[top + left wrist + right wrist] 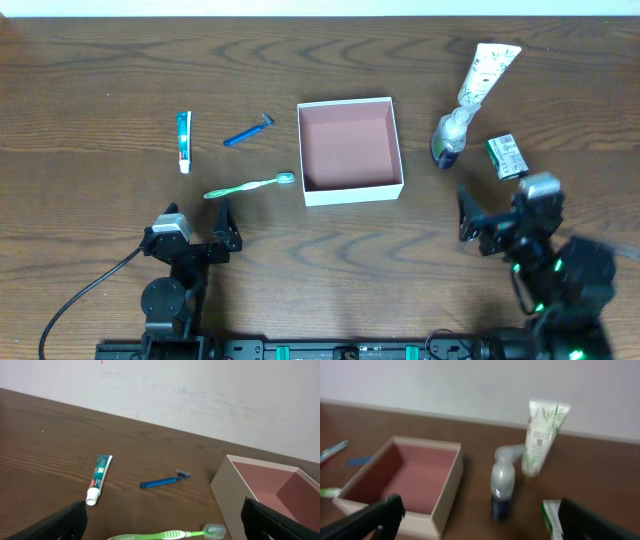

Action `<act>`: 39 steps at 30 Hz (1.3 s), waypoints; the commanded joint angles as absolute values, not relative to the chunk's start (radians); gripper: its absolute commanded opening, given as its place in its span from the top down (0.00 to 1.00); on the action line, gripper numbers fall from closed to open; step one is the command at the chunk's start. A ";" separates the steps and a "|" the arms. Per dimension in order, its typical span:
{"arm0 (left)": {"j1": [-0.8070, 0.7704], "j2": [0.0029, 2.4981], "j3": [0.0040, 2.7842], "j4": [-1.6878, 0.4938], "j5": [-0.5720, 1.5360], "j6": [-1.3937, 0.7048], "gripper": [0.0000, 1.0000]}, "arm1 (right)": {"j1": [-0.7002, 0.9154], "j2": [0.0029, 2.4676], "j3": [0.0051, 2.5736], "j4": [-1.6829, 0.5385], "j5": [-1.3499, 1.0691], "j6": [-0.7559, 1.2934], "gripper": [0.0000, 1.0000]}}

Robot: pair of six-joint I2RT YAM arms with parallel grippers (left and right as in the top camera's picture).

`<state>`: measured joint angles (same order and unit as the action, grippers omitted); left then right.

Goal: Pack container
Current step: 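Move the right gripper toward the white Pantene tube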

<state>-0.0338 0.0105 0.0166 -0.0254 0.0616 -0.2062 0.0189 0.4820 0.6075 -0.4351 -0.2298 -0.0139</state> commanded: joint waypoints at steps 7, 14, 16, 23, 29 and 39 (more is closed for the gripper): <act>-0.028 0.004 0.004 -0.067 0.071 -0.205 0.02 | 0.027 1.057 1.201 -0.957 -0.128 -0.076 0.01; -0.028 0.004 0.004 -0.067 0.071 -0.205 0.02 | 0.027 1.242 1.259 -0.964 -0.160 -0.076 0.01; -0.028 0.004 0.004 -0.067 0.071 -0.205 0.02 | 0.027 1.288 1.258 -0.929 -0.196 -0.075 0.01; -0.028 0.004 0.004 -0.067 0.071 -0.204 0.02 | 0.027 1.435 1.258 -0.849 -0.178 0.011 0.09; -0.028 0.004 0.004 -0.067 0.071 -0.205 0.02 | 0.025 1.494 1.259 -0.739 -0.101 0.075 0.11; -0.028 0.004 0.004 -0.067 0.071 -0.204 0.02 | 0.024 1.493 1.262 -0.567 -0.030 0.059 0.13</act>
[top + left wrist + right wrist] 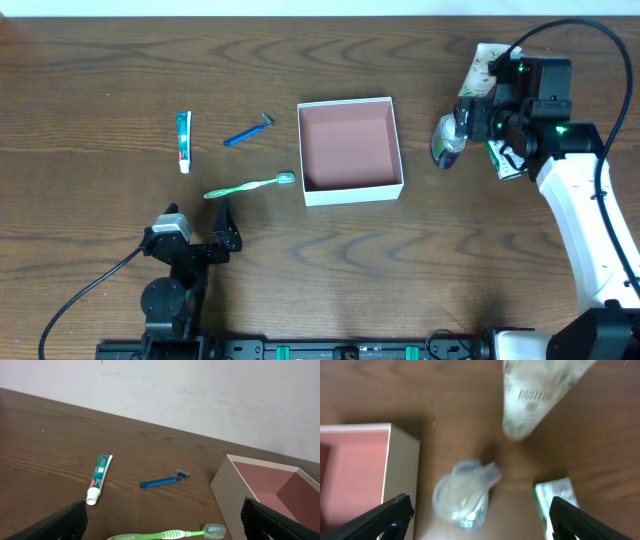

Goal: Pack container
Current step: 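Move the right gripper toward the white Pantene tube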

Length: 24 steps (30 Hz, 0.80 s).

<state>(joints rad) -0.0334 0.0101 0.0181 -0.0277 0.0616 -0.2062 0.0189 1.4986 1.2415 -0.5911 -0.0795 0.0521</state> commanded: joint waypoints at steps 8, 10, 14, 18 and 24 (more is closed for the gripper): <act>-0.028 0.004 0.004 -0.067 0.071 -0.204 0.02 | -0.031 1.493 1.266 -0.414 0.003 0.135 0.14; -0.028 0.004 0.004 -0.067 0.071 -0.205 0.02 | -0.046 1.493 1.275 -0.386 -0.004 0.146 0.12; -0.028 0.004 0.004 -0.067 0.071 -0.204 0.02 | -0.071 1.512 1.343 -0.389 -0.013 0.145 0.02; -0.028 0.004 0.004 -0.067 0.071 -0.204 0.02 | -0.107 1.601 1.514 -0.478 -0.127 0.107 0.01; -0.028 0.004 0.004 -0.067 0.071 -0.205 0.02 | -0.125 1.768 1.803 -0.662 -0.216 0.052 0.01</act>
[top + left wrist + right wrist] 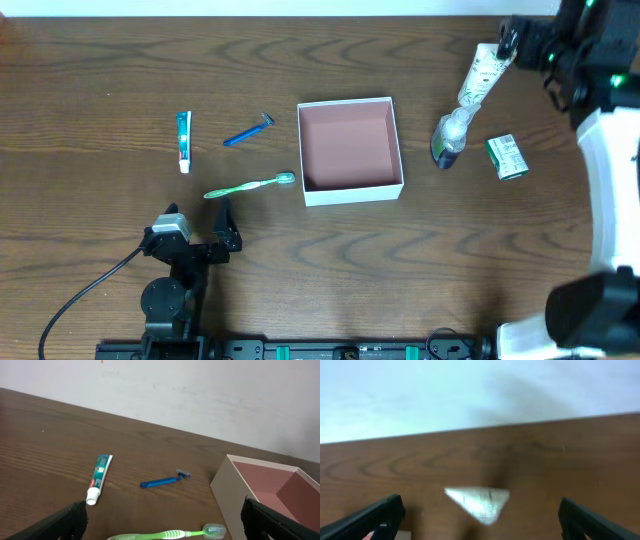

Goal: Pack container
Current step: 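Move the right gripper toward the white Pantene tube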

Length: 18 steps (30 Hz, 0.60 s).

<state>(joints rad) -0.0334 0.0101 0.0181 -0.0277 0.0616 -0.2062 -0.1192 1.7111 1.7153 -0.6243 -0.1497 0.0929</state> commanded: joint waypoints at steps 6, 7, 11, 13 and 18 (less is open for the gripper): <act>-0.028 0.004 0.004 -0.067 0.071 -0.204 0.02 | -0.127 1.886 1.948 -0.822 -0.230 0.052 0.01; -0.028 0.004 0.004 -0.067 0.071 -0.204 0.02 | -0.131 1.900 1.956 -0.841 -0.239 0.058 0.01; -0.028 0.004 0.004 -0.067 0.071 -0.204 0.02 | -0.150 1.919 1.961 -0.868 -0.267 0.093 0.01; -0.028 0.004 0.004 -0.067 0.071 -0.204 0.02 | -0.160 1.919 1.962 -0.877 -0.271 0.093 0.01; -0.028 0.004 0.004 -0.067 0.071 -0.204 0.02 | -0.179 1.929 1.962 -0.911 -0.278 -0.002 0.01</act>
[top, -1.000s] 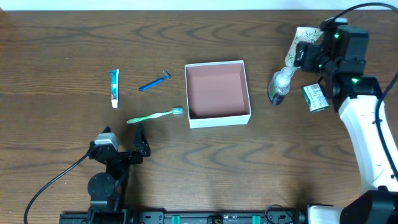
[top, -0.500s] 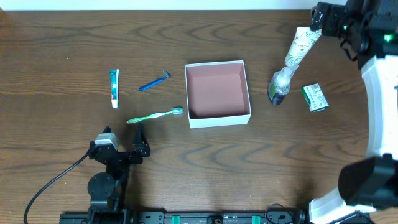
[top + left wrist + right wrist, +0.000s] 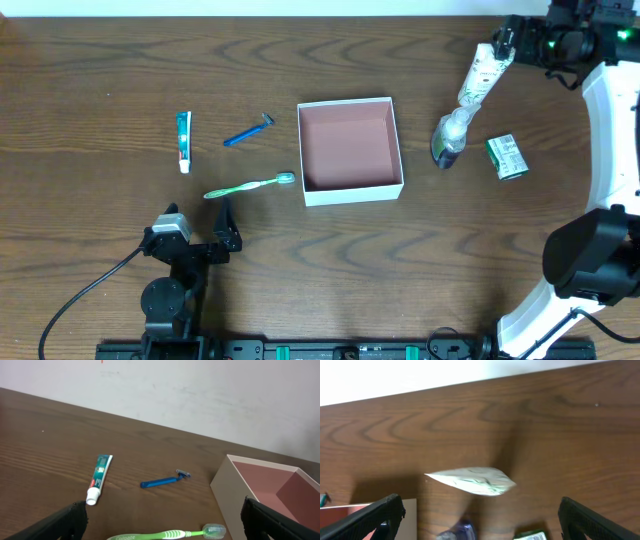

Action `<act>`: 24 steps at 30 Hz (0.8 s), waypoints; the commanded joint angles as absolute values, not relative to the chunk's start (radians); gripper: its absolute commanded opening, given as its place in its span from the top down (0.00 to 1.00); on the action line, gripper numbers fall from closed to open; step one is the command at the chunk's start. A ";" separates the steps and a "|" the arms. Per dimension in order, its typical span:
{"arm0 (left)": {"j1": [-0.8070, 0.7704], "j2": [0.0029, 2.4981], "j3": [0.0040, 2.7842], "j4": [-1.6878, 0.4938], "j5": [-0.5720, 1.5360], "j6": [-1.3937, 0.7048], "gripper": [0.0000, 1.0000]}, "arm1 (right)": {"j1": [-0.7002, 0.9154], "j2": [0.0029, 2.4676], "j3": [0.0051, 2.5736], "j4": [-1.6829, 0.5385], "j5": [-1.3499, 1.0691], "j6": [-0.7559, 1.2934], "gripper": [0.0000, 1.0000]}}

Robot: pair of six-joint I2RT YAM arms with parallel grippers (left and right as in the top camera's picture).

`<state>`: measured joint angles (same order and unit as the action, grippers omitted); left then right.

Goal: Pack container
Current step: 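Move the right gripper toward the white Pantene tube, then grasp the Pantene tube's top end with the right gripper and lift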

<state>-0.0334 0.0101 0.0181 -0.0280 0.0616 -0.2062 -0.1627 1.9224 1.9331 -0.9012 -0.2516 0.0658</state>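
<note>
An open white box with a pink inside (image 3: 350,150) sits mid-table. Left of it lie a toothpaste tube (image 3: 183,140), a blue razor (image 3: 248,131) and a green toothbrush (image 3: 250,185). To its right are a white tube (image 3: 485,68), a clear bottle (image 3: 450,138) and a green packet (image 3: 506,156). My right gripper (image 3: 525,45) is open over the far right corner, above the tube's flat end (image 3: 472,481), holding nothing. My left gripper (image 3: 222,230) rests open near the front edge, with the toothbrush (image 3: 165,535) just ahead of it.
The table's far edge meets a white wall just behind the right gripper. The bottle (image 3: 457,532) and packet (image 3: 532,536) show at the bottom of the right wrist view. The box wall (image 3: 225,490) stands right of the left gripper.
The right gripper stays at the far right corner, but its view now looks further down, so the bottle and packet show below the white tube. The left arm and all objects are unmoved.
The right gripper was open low at the front right of the table. It then stood over the bottle and green packet, then over the far right corner by the white tube, where it still is. No object has shifted, and the left arm stayed still.
</note>
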 commanded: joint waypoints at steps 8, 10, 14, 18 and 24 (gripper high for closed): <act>-0.028 0.004 0.004 -0.067 0.071 -0.205 0.02 | -0.185 1.990 1.961 -0.916 -0.397 -0.235 0.01; -0.028 0.004 0.004 -0.067 0.071 -0.204 0.02 | -0.183 2.012 1.961 -0.916 -0.432 -0.273 0.01; -0.028 0.004 0.004 -0.067 0.071 -0.204 0.02 | -0.188 2.044 1.961 -0.909 -0.446 -0.328 0.01; -0.028 0.004 0.004 -0.067 0.071 -0.205 0.02 | -0.205 2.055 1.961 -0.885 -0.455 -0.365 0.01; -0.028 0.004 0.004 -0.067 0.071 -0.205 0.02 | -0.219 2.056 1.961 -0.859 -0.514 -0.391 0.01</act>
